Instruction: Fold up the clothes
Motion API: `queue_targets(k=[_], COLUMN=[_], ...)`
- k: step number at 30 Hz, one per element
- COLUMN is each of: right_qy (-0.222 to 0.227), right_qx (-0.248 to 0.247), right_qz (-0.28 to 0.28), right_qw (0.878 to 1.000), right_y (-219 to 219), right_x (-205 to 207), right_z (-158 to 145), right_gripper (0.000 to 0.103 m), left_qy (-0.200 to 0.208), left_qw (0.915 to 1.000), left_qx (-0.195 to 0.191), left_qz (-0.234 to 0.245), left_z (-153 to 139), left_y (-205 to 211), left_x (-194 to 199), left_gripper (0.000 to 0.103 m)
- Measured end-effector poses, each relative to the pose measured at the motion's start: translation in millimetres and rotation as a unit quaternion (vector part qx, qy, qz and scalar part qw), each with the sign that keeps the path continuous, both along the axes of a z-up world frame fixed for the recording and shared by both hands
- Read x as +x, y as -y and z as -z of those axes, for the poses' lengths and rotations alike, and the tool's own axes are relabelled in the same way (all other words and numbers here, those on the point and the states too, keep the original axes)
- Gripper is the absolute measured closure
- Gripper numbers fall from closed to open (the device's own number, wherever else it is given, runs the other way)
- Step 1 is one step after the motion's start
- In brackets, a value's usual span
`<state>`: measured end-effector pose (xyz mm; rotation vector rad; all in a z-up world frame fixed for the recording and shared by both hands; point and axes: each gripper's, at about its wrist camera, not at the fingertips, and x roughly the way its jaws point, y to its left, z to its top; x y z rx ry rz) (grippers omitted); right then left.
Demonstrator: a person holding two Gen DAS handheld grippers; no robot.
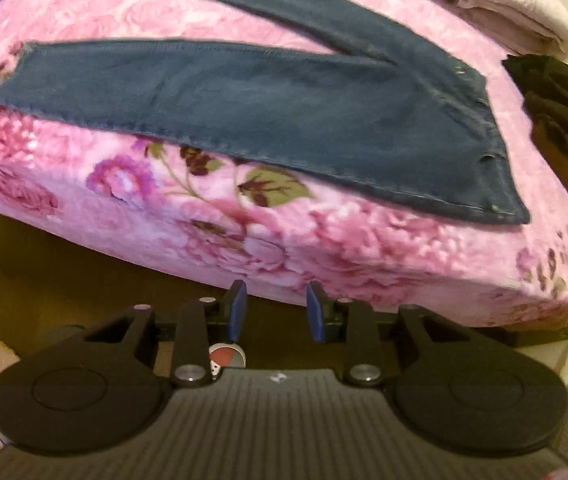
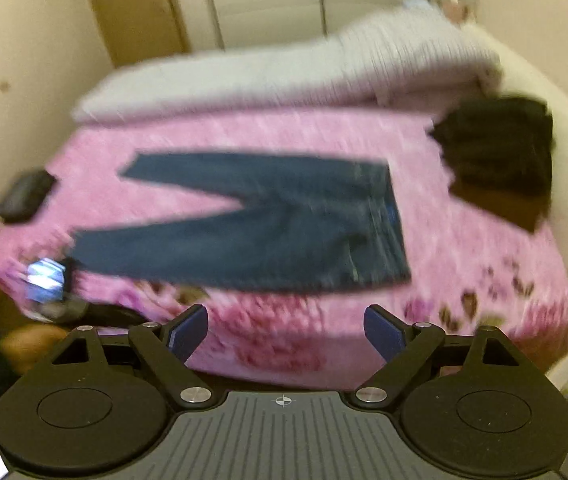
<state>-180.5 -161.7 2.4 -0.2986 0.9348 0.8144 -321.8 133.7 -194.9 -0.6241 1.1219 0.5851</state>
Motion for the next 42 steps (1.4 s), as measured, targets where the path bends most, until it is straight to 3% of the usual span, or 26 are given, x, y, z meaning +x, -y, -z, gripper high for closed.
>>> queue_targets(k=[2,5,18,30,42], right_qy=[-0.002,-0.019,-0.009,-0.008,-0.008], right_qx=[-0.027,-0.032,-0.046,-0.035,-0.042], right_qz=[0.020,0.027,0.029,0.018,0.026], right_qw=[0.999,0.999,0.998,0.999,0.999], right_y=[-14.1,-18.7,-37.7,-55.6,-97.2], right_x=[-3.6,-6.2,12.6,21.6,55.6], right_z=[30.1,50.0,63.2,62.6,68.7], right_gripper=[0.015,0.015,0.015,0.015,0.015], left_qy=[-0.011,-0.008,-0.008,-0.002,0.010], left_qw=[0.9995,0.9980,0.9935,0.9925,0.9941], left_qx=[0.028,0.060,0.113,0.122,0.108], left_qz=[0.012,0.017,-0.001,-0.009,0.008], left_z=[-22.1,-52.2,-104.6,-115.8,-105.7], left_y=[13.0,26.8,45.0,50.1,-1.7], left_x=[-1.0,-9.7,-40.7,-45.0,0.3], left_gripper=[0.075,0.073,0.073,0.073,0.073])
